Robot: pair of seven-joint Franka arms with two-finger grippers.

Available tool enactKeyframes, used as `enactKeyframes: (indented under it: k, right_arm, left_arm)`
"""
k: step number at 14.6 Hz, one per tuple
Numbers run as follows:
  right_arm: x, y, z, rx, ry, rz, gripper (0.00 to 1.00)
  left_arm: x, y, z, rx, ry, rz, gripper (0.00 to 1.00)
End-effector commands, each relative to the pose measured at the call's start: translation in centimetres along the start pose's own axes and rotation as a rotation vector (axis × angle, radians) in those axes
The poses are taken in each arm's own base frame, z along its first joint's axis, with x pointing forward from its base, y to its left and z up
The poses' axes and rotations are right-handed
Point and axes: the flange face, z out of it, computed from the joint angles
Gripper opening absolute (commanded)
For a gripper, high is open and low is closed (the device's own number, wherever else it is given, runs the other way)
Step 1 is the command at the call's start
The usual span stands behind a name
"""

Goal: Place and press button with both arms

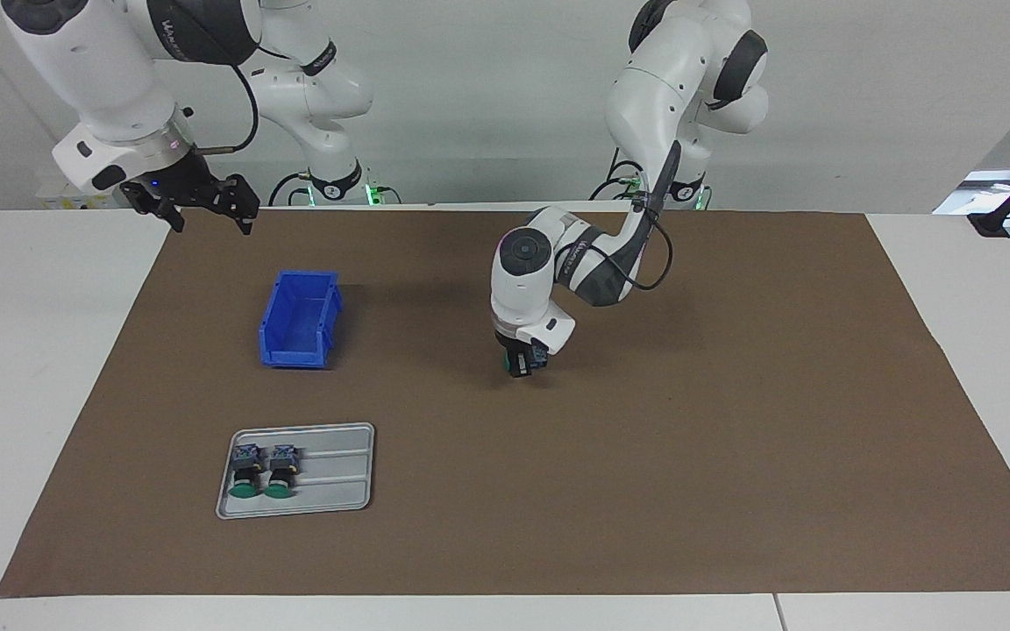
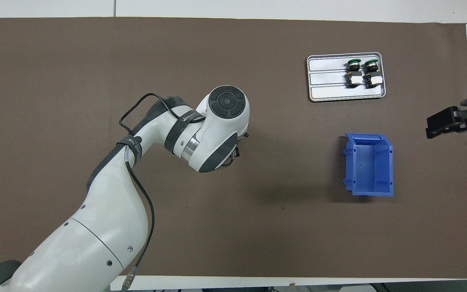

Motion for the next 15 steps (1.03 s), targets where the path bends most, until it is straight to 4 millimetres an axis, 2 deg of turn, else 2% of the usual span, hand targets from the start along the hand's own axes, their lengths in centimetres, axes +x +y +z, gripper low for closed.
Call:
enactKeyframes:
  k: [1, 4, 7, 12, 15]
  right_arm:
    - [-0.4, 0.2, 0.1, 0.005, 0.0, -0.021, 0.98]
    - [-0.4, 0.2, 0.0, 0.006, 0.002, -0.021, 0.98]
    - [-0.4, 0.2, 0.0, 0.006, 0.002, -0.021, 0.98]
    - [-0.4, 0.3, 0.0, 0.006, 0.002, -0.019, 0.98]
    - [-0.4, 0.2, 0.0, 0.006, 0.002, -0.021, 0.98]
  left_arm:
    - [-0.2, -0.1, 0.2, -0.02, 0.009, -0.004, 0.26]
    - [-0.2, -0.1, 0.0, -0.023, 0.006, -0.004, 0.14]
    - [0.1, 0.3, -1.5, -0.035, -0.008, -0.007, 0.04]
    - [1.0, 0.9, -4.5, -0.062, -0.026, -0.001, 0.01]
    - [2.6, 0.8, -7.4, -0.074, -0.038, 0.044, 0.02]
